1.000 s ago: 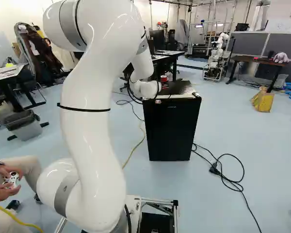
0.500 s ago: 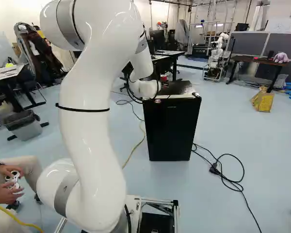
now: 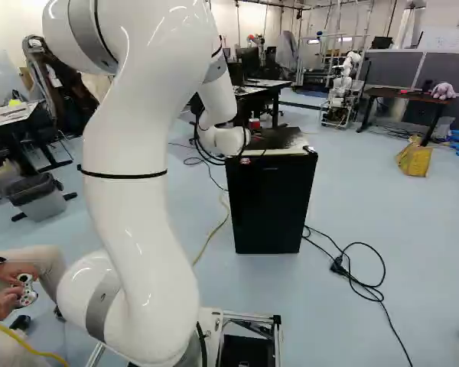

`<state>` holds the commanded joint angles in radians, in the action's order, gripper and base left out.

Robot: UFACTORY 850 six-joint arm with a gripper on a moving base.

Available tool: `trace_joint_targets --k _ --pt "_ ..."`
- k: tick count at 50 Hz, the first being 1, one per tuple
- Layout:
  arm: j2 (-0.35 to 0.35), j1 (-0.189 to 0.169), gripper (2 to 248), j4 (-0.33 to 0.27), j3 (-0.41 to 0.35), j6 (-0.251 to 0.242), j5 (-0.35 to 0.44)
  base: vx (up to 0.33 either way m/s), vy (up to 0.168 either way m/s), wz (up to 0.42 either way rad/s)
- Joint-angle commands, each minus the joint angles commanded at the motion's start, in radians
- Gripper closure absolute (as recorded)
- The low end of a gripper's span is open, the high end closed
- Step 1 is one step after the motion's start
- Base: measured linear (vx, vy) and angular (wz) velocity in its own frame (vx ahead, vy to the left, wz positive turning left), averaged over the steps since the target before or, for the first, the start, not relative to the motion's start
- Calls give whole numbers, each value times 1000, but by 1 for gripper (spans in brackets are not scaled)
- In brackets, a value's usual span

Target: Grab a drink from the fridge

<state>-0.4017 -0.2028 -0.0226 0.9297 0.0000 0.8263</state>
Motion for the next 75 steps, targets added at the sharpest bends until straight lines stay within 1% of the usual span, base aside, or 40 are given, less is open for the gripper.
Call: trace_joint_targets --k 15,29,41,61,75 --pt "67 20 158 2 -83 0 5 0 0 0" --pt "149 44 158 5 -185 0 10 0 0 0" --pt "233 69 158 8 -288 0 16 0 0 0" --pt "391 116 158 13 -483 0 27 0 0 0" --pt "483 144 158 16 -598 0 33 0 0 0"
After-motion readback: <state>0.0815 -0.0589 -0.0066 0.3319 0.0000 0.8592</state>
